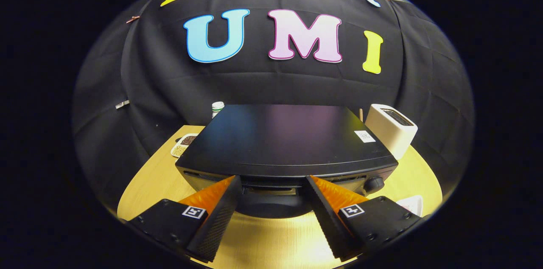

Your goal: Open the toaster oven, put the food inside, and close the toaster oven door.

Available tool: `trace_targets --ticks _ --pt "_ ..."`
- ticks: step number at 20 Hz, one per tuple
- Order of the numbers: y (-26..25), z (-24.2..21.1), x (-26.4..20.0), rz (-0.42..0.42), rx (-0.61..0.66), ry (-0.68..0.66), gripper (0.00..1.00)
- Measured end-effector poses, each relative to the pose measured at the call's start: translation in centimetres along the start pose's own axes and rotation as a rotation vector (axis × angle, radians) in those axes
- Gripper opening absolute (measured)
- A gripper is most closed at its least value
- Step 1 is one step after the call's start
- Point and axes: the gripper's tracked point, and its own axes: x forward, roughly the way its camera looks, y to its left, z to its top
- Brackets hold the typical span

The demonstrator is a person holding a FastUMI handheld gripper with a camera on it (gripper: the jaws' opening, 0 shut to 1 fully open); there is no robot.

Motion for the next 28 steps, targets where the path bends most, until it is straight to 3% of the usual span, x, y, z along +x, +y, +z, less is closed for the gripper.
trace_targets --ticks 13,21,26,28 --pt "0.3 -3.8 -4.0 0.031 -0.037 0.061 0.99" --pt "0.3 -10.0 -7.1 0.093 -0.093 0.150 0.99" --pt "0.6 -17.4 -7.9 0.164 -0.010 0.383 0.99" --pt "0.3 -18.7 -8.7 0.186 0.012 0.408 0.99"
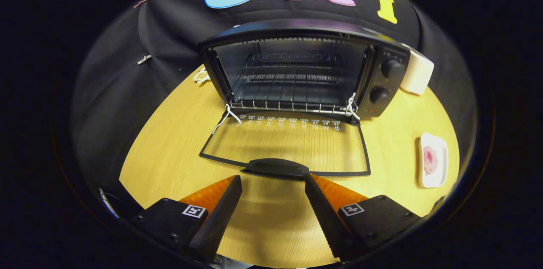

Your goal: Open the toaster oven, put the food inside, and close the toaster oven door.

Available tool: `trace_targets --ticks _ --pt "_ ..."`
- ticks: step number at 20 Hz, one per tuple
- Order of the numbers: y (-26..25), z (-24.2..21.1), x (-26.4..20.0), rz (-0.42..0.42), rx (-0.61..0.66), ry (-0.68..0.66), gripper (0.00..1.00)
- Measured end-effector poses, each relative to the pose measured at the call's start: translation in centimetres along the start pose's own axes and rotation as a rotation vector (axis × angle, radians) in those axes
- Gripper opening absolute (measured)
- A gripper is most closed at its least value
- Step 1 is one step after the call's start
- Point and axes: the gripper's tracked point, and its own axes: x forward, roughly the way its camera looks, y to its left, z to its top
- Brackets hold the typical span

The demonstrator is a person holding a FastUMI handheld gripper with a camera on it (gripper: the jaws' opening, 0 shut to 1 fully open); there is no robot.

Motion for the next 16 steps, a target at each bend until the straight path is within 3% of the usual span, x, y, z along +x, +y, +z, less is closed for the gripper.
trace_targets --ticks 4,8,16 --pt "-1.7 0.3 -2.8 0.020 -0.019 -0.021 0.99" --pt "-5.2 3.3 -5.4 0.018 -0.006 -0.098 0.99" --pt "-15.6 6.9 -9.6 -0.005 0.058 -0.148 1.00"
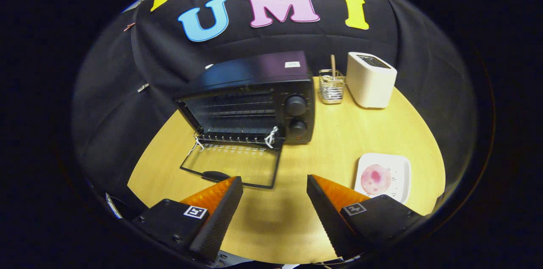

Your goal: Open the toaster oven, put the food inside, and close the toaster oven door.

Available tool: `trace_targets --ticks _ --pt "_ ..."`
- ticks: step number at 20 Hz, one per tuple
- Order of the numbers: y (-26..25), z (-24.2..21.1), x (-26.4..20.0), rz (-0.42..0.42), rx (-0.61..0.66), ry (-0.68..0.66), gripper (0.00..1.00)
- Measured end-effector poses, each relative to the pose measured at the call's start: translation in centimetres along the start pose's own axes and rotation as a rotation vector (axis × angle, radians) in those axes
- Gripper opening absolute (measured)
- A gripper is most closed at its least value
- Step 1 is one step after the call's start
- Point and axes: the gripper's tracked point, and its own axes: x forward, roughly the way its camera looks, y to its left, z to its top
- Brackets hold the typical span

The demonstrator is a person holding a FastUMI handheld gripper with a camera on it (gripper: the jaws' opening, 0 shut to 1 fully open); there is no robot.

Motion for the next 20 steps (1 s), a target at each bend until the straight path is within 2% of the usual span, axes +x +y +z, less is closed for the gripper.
trace_targets --ticks 5,11,20 --pt "-8.7 1.4 -0.7 -0.064 0.061 0.005 0.99" --pt "-18.5 0.8 -1.0 -0.129 0.160 0.038 0.99" --pt "-27.1 -3.4 0.6 -0.159 0.195 0.166 0.99"
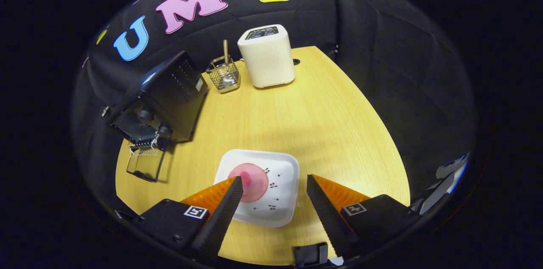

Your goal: Open the toaster oven, put the food inside, and close the toaster oven door.

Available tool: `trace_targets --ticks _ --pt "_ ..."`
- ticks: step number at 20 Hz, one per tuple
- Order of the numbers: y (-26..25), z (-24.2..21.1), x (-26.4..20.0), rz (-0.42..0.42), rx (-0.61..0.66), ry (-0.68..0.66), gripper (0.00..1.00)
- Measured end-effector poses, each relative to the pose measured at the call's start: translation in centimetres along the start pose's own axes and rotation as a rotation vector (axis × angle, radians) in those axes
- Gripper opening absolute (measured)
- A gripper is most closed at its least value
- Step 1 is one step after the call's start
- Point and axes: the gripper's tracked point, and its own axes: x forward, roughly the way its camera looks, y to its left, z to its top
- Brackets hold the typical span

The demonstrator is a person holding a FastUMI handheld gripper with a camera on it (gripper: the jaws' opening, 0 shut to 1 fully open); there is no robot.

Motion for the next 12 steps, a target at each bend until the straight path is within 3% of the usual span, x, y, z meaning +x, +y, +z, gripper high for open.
trace_targets --ticks 5,12 --pt "-2.2 -3.1 2.0 -0.024 0.007 0.117 1.00" --pt "-2.4 -4.7 3.1 -0.034 -0.065 0.155 0.96"
